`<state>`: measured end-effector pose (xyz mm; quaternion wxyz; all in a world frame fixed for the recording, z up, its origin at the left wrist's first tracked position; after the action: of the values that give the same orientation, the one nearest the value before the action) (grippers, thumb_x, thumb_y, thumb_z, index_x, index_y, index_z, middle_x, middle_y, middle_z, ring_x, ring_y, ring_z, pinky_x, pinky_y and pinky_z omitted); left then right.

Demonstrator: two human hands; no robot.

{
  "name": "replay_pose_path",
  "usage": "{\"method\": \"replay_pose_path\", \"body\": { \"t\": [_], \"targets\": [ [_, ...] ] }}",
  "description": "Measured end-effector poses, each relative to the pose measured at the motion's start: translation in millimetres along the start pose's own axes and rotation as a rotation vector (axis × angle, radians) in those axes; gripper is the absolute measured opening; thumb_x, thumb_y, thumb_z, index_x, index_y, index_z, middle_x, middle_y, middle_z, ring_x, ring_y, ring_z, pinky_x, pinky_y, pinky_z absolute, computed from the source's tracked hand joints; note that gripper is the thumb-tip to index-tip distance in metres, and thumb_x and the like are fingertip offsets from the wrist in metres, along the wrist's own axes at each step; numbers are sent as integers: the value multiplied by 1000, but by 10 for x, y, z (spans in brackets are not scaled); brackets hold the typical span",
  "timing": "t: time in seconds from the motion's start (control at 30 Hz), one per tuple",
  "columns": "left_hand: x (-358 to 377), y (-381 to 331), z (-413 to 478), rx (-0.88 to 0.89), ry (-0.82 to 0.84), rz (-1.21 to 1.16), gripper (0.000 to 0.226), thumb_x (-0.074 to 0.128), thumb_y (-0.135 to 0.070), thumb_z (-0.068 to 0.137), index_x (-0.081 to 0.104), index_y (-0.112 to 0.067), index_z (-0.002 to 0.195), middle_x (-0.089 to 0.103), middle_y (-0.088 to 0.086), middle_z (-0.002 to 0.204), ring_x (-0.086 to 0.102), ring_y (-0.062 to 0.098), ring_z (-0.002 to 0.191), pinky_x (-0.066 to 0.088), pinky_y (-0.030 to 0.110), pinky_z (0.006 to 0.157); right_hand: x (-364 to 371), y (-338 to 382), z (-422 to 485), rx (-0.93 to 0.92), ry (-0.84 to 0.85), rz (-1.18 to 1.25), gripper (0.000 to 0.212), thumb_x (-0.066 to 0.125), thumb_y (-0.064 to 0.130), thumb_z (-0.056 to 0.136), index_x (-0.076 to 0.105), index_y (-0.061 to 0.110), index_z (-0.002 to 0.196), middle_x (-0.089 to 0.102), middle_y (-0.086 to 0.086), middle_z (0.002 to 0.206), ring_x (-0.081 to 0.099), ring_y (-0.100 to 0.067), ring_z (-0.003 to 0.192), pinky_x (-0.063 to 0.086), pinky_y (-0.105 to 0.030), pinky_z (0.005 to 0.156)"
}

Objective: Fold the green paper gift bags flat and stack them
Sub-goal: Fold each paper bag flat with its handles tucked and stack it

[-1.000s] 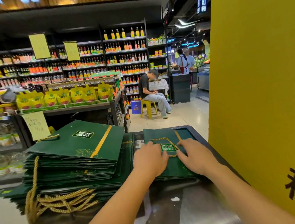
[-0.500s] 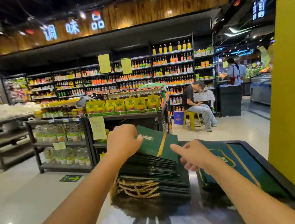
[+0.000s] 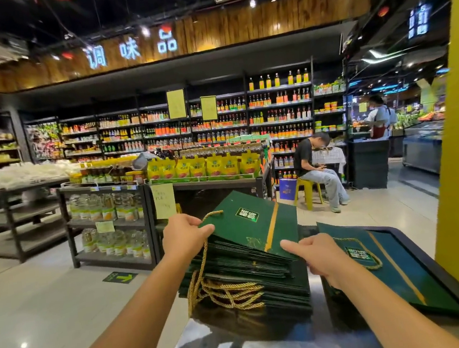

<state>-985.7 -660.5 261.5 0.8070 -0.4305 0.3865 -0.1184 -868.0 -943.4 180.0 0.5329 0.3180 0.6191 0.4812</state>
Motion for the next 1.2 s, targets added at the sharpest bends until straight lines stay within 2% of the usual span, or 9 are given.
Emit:
{"method": "replay_pose_path", "body": {
  "t": [0.1, 0.2, 0.33, 0.53, 0.73, 0.9, 1.0, 1.1, 1.2],
  "targets": [
    [-20, 2, -100, -26, -7, -172, 43, 83, -25, 84, 70, -4, 119, 69, 6, 101, 65, 23, 100, 53, 39, 95, -63, -4, -43, -46, -36, 143, 36, 82, 41, 82, 58, 15, 80, 44, 0, 70, 35, -12, 55, 33, -23, 53],
    [-45, -36, -246, -10, 1, -296, 42, 81, -22, 85, 69, -4, 121, 62, -1, 90, 62, 18, 94, 49, 33, 88, -176, 69, -165, -83, -74, 312, 36, 83, 26, 84, 61, 4, 101, 48, -1, 66, 43, -9, 51, 38, -22, 48],
    [-19, -101, -496, -15, 97, -430, 29, 79, -18, 87, 67, -11, 112, 65, 1, 90, 64, 13, 86, 50, 23, 75, -349, 173, -427, -119, -104, 537, 23, 74, 8, 91, 54, 3, 102, 68, -29, 106, 71, -33, 97, 59, -28, 60],
    [311, -101, -910, -90, 326, -678, 27, 73, -13, 92, 65, -8, 117, 75, 12, 101, 76, 21, 89, 56, 24, 70, -771, 30, -996, -143, -188, 712, 16, 66, 2, 94, 52, 7, 99, 76, -16, 101, 75, -27, 93, 64, -34, 70],
    [860, -123, -1483, -123, 496, -751, 21, 69, -14, 95, 67, -8, 115, 77, 8, 87, 74, 19, 80, 61, 27, 77, -1236, -521, -1473, -109, -352, 650, 22, 67, 0, 93, 54, 11, 108, 79, -2, 85, 76, -18, 79, 62, -28, 60],
    [1257, -134, -1841, -104, 578, -646, 16, 68, -12, 96, 68, -6, 111, 73, 5, 73, 69, 13, 67, 56, 21, 62, -1540, -1118, -1735, -12, -485, 489, 30, 74, 8, 89, 58, 11, 115, 78, -8, 99, 74, -26, 95, 60, -47, 85],
    [1414, -169, -2000, -24, 617, -495, 10, 65, -11, 97, 68, -5, 105, 69, 8, 62, 62, 12, 53, 49, 21, 50, -1642, -1416, -1831, 62, -519, 425, 30, 75, 13, 90, 58, 18, 114, 73, -12, 114, 71, -31, 104, 60, -51, 88],
    [1583, -155, -2103, 62, 665, -331, 10, 64, -16, 98, 68, -7, 102, 69, 8, 58, 58, 14, 48, 43, 24, 41, -1712, -1524, -1903, 100, -552, 316, 31, 73, 17, 93, 57, 16, 120, 68, -10, 120, 74, -24, 91, 63, -42, 78],
    [1698, -121, -2149, 97, 707, -253, 11, 64, -21, 99, 68, -12, 103, 77, 3, 75, 61, 13, 50, 40, 21, 38, -1791, -1463, -1951, 92, -599, 100, 33, 69, 24, 96, 57, 13, 125, 67, -5, 115, 72, -22, 81, 58, -32, 67]
  ]
}}
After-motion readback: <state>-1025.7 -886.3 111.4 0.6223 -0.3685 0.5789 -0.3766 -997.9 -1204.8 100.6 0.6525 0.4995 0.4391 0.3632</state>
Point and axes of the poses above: each hand's wrist, its own z-axis towards the middle knuckle, its own x-axis out of the palm, y = z × x, the point moved 10 cm from there along z, towards the middle knuckle
